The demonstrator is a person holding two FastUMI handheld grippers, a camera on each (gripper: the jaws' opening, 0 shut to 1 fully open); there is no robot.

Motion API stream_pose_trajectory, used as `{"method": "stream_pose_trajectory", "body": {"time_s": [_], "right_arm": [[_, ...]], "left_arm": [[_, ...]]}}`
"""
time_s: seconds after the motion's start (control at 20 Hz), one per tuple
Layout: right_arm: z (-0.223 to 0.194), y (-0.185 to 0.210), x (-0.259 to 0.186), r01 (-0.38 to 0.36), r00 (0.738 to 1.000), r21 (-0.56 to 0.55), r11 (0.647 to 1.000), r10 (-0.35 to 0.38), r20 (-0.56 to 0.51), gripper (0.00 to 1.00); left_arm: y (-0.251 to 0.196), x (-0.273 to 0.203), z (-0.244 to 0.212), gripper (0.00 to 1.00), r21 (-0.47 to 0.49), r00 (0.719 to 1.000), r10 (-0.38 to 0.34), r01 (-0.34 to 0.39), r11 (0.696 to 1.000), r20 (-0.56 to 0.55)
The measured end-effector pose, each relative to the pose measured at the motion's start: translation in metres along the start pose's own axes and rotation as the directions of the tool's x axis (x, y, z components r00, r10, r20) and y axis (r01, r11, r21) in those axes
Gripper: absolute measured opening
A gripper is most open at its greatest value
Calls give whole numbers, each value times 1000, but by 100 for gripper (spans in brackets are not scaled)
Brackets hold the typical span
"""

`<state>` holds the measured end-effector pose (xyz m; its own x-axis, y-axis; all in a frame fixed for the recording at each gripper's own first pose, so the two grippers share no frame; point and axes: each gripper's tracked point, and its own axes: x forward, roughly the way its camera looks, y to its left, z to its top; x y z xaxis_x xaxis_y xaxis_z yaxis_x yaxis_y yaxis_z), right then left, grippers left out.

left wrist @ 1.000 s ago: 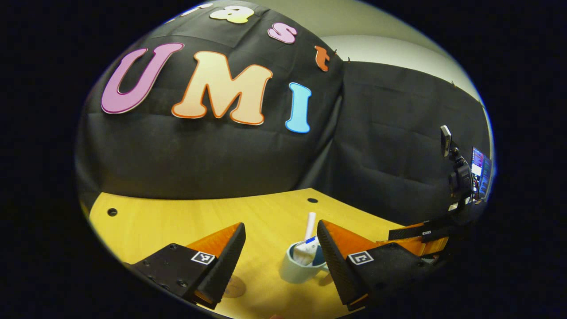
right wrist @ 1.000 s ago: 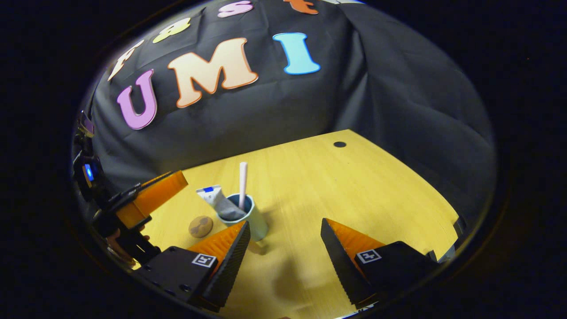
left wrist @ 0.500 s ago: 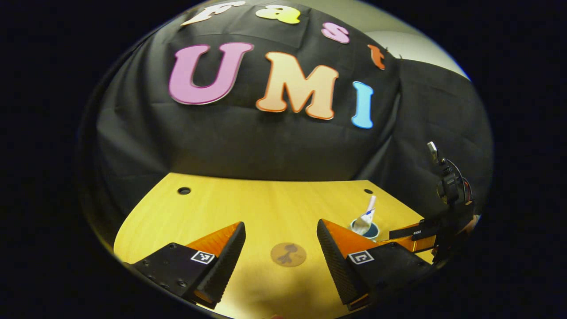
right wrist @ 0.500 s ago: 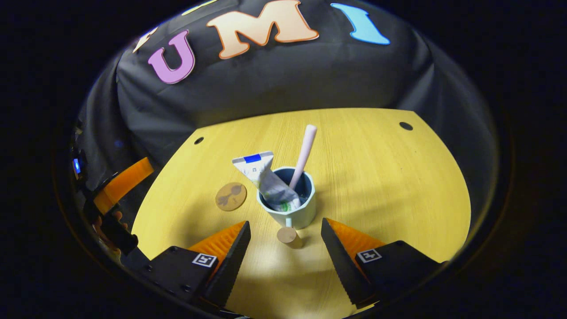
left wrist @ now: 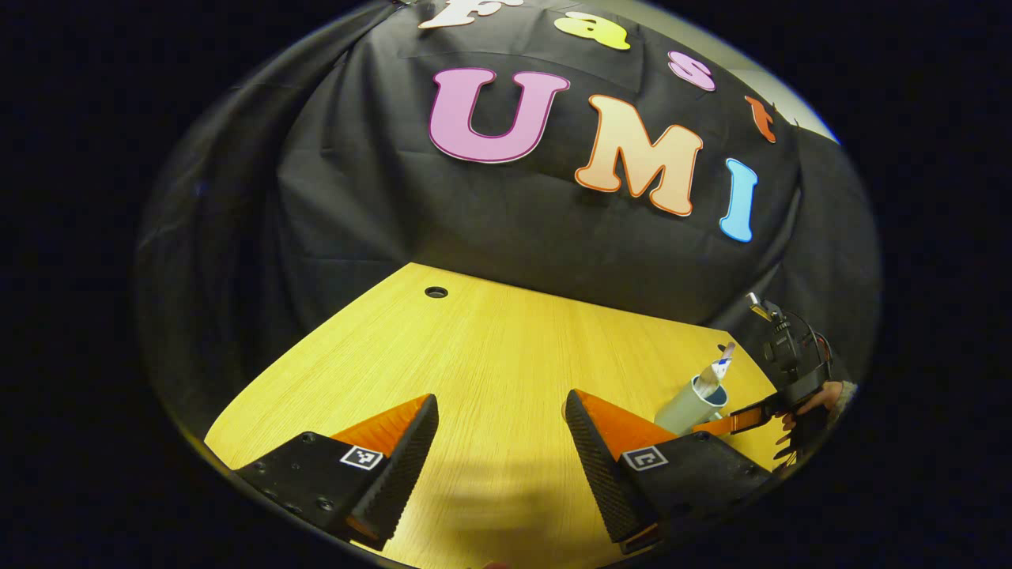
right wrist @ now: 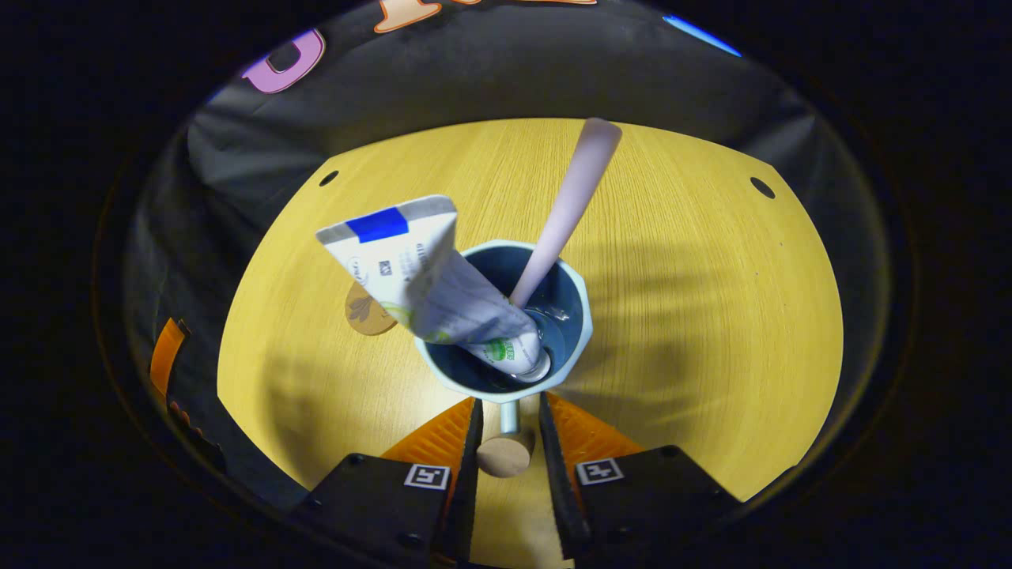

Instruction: Put the toothbrush and toothpaste on the desktop into the cup, then pick up the cup and place it on the coaster on the desktop.

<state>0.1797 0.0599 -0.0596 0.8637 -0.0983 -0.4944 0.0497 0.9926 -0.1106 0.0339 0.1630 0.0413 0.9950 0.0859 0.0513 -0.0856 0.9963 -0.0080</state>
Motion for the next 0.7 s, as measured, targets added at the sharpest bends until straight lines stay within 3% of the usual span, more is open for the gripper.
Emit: {"method": "stream_pose_trajectory", "body": {"time_s": [0.05,0.25,0.45,0.7], "right_arm": [[1,-1,0,7,1000,-5,1000,-7,3,40],[4,-3,-2,50,999,-51,997,-49,20,27],[3,-6,-2,69,997,-115,991,-65,45,22],[17,-1,-4,47,996,-140,989,-35,84,22]], "left_arm": [[0,-1,-1,93,-2,1000,2,-2,1000,-3],[-6,-2,-2,93,-2,1000,-9,9,1000,-2],[-10,0,-5,93,3,1000,-27,27,1000,-13],[-6,0,-16,94,2,998,-52,52,999,-18]]}}
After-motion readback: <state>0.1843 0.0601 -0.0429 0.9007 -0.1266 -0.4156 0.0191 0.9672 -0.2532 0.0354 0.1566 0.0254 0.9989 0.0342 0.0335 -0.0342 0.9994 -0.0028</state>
